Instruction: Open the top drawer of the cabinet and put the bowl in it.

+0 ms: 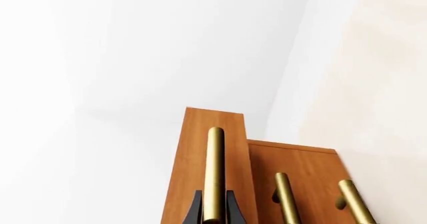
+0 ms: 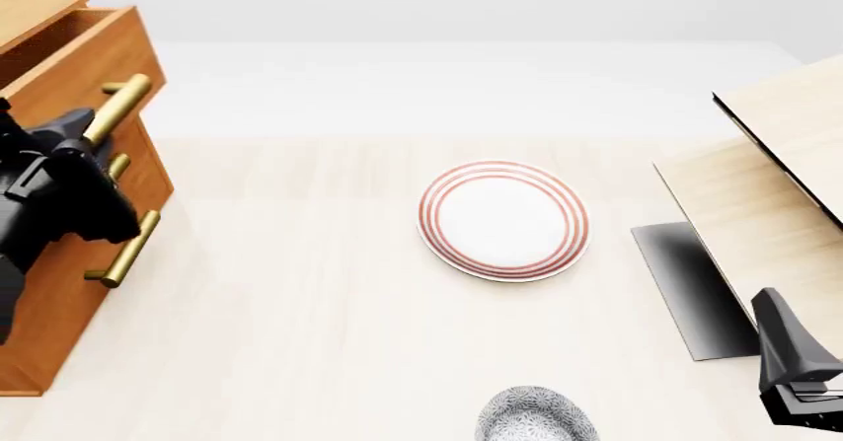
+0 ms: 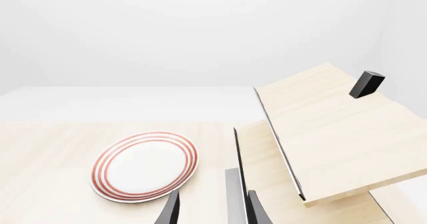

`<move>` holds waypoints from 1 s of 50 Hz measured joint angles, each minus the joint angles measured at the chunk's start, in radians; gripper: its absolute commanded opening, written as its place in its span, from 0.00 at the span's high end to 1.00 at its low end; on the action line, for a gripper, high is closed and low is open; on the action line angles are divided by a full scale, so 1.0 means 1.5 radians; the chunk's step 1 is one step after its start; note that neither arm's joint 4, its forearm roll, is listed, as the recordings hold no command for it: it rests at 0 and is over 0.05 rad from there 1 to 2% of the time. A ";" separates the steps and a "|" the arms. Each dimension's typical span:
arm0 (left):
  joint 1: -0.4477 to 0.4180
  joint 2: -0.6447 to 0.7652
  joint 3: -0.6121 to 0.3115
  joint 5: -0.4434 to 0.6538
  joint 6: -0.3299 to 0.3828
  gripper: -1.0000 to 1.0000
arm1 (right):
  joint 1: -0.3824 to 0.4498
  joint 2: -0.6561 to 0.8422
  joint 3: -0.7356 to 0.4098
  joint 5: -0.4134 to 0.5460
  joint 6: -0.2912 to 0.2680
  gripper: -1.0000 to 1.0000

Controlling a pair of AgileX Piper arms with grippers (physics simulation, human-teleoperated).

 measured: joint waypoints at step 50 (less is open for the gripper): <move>-0.077 -0.011 0.013 -0.007 -0.003 1.00 | 0.000 0.000 0.000 0.000 0.000 0.00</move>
